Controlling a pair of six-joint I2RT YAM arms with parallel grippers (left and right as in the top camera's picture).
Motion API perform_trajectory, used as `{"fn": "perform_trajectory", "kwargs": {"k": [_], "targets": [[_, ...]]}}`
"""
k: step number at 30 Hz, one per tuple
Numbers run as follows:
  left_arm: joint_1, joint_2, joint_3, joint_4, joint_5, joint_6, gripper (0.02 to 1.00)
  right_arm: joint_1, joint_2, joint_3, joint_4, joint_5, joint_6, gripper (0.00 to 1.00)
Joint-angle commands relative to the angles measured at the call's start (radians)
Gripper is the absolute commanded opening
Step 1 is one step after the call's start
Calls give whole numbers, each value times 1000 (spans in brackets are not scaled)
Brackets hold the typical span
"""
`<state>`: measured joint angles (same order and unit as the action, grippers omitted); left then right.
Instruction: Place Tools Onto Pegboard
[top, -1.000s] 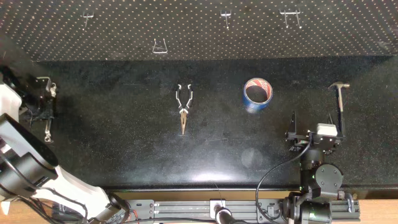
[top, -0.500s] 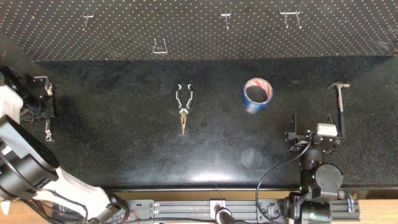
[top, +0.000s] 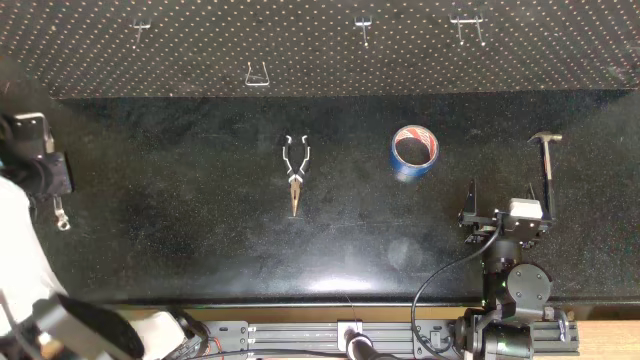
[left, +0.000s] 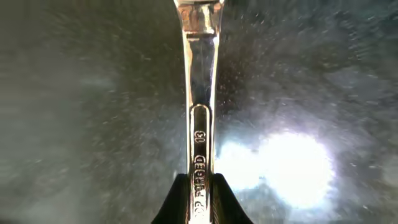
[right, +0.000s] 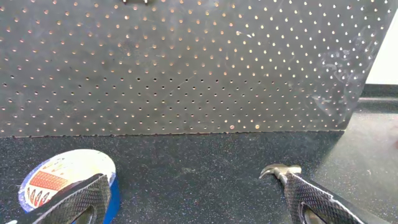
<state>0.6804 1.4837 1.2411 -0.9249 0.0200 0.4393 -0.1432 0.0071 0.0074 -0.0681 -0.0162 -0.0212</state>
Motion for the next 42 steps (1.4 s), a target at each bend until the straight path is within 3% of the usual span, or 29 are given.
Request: {"fn": "perform_trajectory", "kwargs": {"k": [1,10,17,26,42], "targets": [[-124,-214,-139,36,13,-18,29,-5,-6,-3,-5,8,-10,917],[-434,-582,-439,216,-103,-354,29,-5,-6,-3,-5,8,-10,921],[-479,-626,-452,325,-133,-462,31,-5,-6,-3,-5,8,-10,919],[-566,-610,-534,614,-129,-462,31,-5,-6,-3,-5,8,-10,919],[-584,-481,-527,707,-114,-465,31,-5,-6,-3,-5,8,-10,919]]}}
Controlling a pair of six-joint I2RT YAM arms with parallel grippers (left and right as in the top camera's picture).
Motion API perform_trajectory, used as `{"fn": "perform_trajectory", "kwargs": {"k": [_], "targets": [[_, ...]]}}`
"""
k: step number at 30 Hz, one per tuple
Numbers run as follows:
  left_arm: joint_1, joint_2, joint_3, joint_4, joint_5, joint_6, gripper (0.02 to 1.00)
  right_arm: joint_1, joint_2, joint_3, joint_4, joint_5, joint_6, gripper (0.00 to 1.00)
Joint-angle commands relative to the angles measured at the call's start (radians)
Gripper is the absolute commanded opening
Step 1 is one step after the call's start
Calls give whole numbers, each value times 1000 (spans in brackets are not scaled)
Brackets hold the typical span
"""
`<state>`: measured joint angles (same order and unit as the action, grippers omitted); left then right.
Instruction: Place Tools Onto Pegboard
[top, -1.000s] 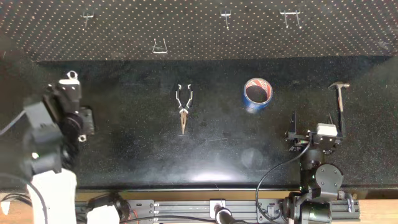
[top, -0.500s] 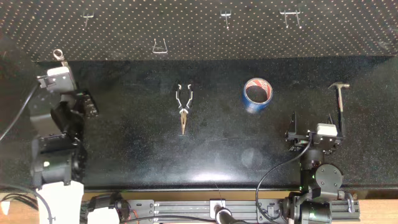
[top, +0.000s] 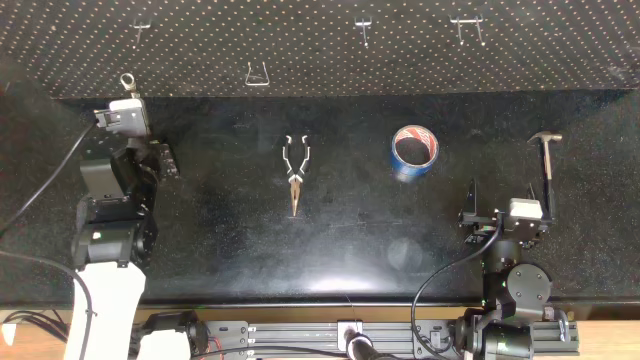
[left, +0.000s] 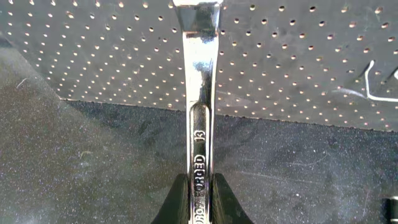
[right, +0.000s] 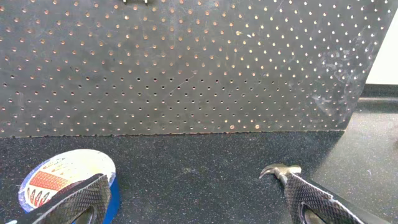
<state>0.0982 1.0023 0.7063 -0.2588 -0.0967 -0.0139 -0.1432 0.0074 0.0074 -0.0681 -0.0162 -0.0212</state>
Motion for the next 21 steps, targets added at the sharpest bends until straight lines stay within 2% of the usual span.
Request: {"fn": "perform_trajectory", "kwargs": {"k": [1,11,21], "targets": [[-2,7,8,63,3,-12,31,-5,-6,-3,-5,8,-10,921],[-2,88,17,159,23,-12,31,-5,-6,-3,-5,8,-10,919],[-3,188,103,168,22,-4,31,-5,-6,-3,-5,8,-10,919]]}}
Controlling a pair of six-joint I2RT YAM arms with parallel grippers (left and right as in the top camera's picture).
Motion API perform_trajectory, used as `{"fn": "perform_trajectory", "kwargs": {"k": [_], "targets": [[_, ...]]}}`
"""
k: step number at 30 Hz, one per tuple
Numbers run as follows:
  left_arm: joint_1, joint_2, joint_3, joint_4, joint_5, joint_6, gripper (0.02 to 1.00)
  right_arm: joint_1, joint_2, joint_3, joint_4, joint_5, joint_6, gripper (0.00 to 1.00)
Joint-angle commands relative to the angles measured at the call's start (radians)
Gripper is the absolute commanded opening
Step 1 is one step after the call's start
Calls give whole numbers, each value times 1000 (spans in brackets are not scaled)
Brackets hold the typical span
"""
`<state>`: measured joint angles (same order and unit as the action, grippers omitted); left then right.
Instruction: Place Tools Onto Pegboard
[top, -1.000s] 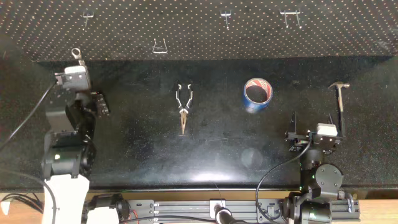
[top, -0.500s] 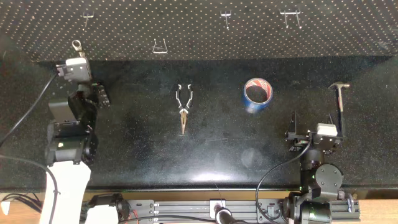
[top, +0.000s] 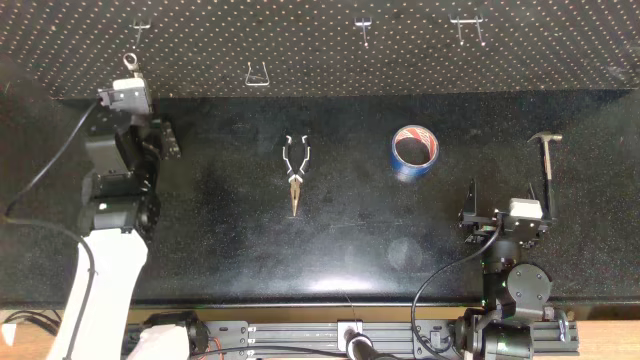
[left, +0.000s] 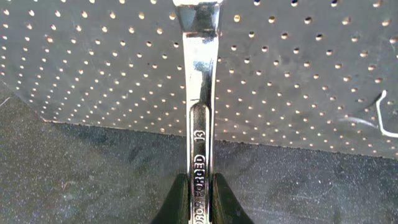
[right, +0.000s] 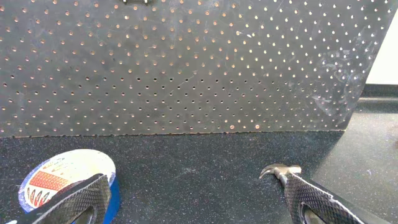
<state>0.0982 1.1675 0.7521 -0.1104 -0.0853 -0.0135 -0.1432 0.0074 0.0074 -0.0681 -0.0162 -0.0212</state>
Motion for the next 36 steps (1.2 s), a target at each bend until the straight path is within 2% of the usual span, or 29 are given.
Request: {"fn": "perform_trajectory", "kwargs": {"k": [1,22,28,36], "targets": [[-3,25,61,23,11,-5,31,-5,-6,-3,-5,8,-10,919],[-34,56,68,74,13,14,29,-5,-6,-3,-5,8,-10,919],[-32,56,68,75,-26,14,29,-5,-6,-3,-5,8,-10,919],[-32,58,68,74,-28,14,31,-5,-6,-3,-5,8,-10,919]]}}
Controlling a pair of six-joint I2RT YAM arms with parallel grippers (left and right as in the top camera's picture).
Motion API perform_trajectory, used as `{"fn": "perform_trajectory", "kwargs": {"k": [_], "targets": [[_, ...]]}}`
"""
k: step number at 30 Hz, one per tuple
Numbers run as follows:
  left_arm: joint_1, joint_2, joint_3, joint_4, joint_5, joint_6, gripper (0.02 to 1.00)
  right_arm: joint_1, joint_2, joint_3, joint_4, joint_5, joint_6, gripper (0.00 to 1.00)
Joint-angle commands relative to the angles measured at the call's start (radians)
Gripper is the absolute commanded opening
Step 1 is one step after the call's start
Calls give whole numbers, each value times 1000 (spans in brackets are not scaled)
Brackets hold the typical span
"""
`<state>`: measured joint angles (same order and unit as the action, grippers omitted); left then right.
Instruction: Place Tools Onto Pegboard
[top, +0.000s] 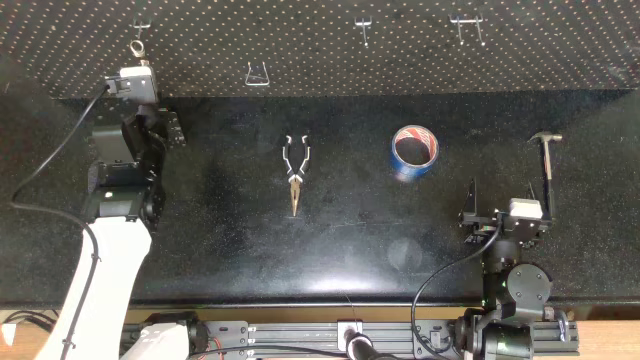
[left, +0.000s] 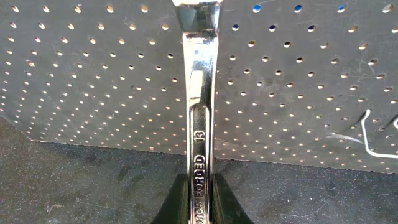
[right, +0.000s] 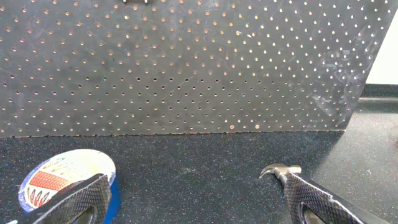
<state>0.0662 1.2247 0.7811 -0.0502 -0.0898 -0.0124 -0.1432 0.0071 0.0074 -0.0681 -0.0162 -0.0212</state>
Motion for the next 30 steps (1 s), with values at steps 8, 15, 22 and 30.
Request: {"fn": "perform_trajectory", "kwargs": {"k": [8,15,22,30], "targets": [[0,1,39,14,-80,1,29,-5,-6,-3,-5,8,-10,919],[-1,13,39,19,-79,1,31,-5,-6,-3,-5,8,-10,919],[-1,29,39,53,-79,1,31,-5,-6,-3,-5,8,-10,919],[-1,62,39,96,-79,1,31,-5,-6,-3,-5,8,-10,919]]}}
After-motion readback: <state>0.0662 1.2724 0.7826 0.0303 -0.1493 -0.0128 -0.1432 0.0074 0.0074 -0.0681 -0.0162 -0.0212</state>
